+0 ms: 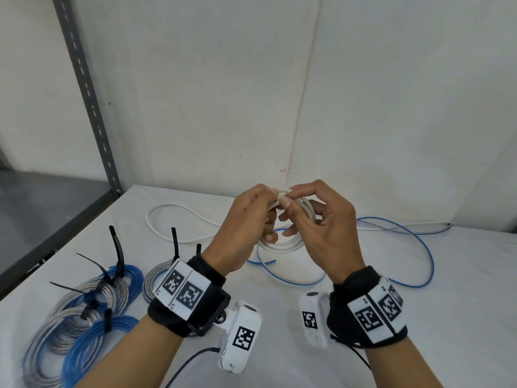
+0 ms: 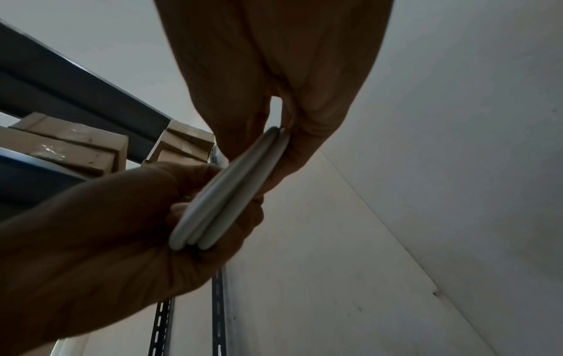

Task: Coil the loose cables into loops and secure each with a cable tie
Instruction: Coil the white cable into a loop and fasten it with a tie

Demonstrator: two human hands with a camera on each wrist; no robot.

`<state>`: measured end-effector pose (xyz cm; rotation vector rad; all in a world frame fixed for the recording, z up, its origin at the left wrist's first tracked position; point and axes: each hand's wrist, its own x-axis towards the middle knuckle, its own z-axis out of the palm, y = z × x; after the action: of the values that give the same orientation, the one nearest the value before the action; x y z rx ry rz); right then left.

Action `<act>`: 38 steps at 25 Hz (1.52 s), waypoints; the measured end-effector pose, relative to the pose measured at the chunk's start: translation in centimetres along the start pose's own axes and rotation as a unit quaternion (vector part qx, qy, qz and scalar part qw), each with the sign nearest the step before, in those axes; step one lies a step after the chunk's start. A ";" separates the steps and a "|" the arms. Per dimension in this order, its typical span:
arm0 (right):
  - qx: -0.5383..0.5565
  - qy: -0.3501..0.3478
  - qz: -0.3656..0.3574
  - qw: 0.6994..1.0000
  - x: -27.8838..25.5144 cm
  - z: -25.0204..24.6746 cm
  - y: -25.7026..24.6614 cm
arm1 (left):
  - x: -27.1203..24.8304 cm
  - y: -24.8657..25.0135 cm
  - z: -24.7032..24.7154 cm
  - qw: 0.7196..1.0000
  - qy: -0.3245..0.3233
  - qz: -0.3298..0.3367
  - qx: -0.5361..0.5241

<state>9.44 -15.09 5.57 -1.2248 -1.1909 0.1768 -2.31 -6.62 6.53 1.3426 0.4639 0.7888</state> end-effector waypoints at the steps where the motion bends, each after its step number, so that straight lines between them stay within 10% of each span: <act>1: 0.012 -0.001 0.007 1.000 0.0 0.1 0.0 | 0.0 -0.1 -0.2 1.000 0.005 0.009 0.001; 8: 0.017 -0.005 -0.009 1.000 0.2 -0.3 0.0 | -0.2 -0.6 -0.5 0.979 0.025 0.154 0.133; 27: -0.023 -0.019 -0.108 0.994 -0.5 1.0 0.4 | 0.1 -0.3 -0.3 0.992 0.100 0.073 0.009; 38: -0.006 -0.049 -0.068 0.996 0.0 -0.2 0.8 | 0.3 1.1 -2.1 0.982 -0.120 -0.145 0.002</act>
<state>10.00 -14.92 4.95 -1.1528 -1.3570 0.1293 -3.88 -4.97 7.20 1.3177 0.4566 0.3800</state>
